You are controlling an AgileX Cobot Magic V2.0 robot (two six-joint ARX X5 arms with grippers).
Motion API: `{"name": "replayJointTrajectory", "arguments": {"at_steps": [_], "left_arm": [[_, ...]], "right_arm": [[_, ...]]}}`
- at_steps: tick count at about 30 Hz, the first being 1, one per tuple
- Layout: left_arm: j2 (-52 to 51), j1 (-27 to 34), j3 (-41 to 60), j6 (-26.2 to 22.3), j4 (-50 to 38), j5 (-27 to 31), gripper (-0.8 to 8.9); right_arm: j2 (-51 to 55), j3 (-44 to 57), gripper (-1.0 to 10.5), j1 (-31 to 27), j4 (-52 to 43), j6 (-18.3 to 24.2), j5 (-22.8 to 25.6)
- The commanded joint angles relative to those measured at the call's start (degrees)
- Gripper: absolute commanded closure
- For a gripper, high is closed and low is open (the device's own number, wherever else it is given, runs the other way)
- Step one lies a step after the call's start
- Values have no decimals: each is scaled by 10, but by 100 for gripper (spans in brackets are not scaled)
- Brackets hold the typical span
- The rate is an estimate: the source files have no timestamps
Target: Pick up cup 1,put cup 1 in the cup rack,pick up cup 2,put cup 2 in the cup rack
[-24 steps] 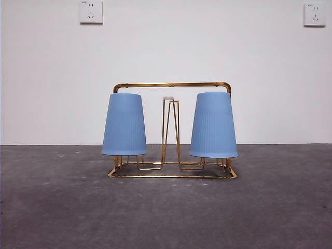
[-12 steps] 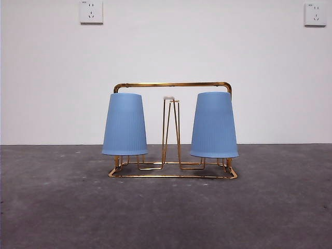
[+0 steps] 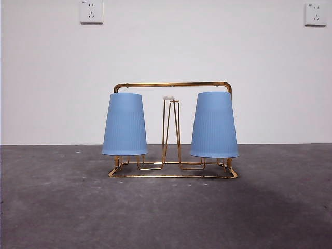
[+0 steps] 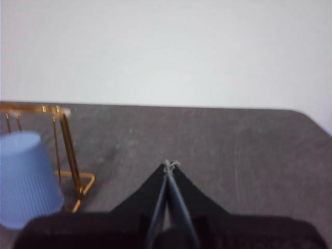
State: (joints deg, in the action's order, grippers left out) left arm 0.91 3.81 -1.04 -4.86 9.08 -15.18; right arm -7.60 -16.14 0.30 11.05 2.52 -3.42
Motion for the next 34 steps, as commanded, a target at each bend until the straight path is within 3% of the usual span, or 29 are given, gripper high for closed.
{"name": "replayJointTrajectory", "arguments": {"at_steps": [1, 13, 34], "left_arm": [[0, 2, 6, 3, -4, -2, 814], [0, 2, 6, 3, -5, -2, 814], [4, 2, 6, 3, -5, -2, 814]], "right_arm": [[26, 46, 945, 0, -17, -11, 6], [71, 152, 945, 0, -16, -41, 8], [71, 153, 945, 0, -7, -40, 15]]}}
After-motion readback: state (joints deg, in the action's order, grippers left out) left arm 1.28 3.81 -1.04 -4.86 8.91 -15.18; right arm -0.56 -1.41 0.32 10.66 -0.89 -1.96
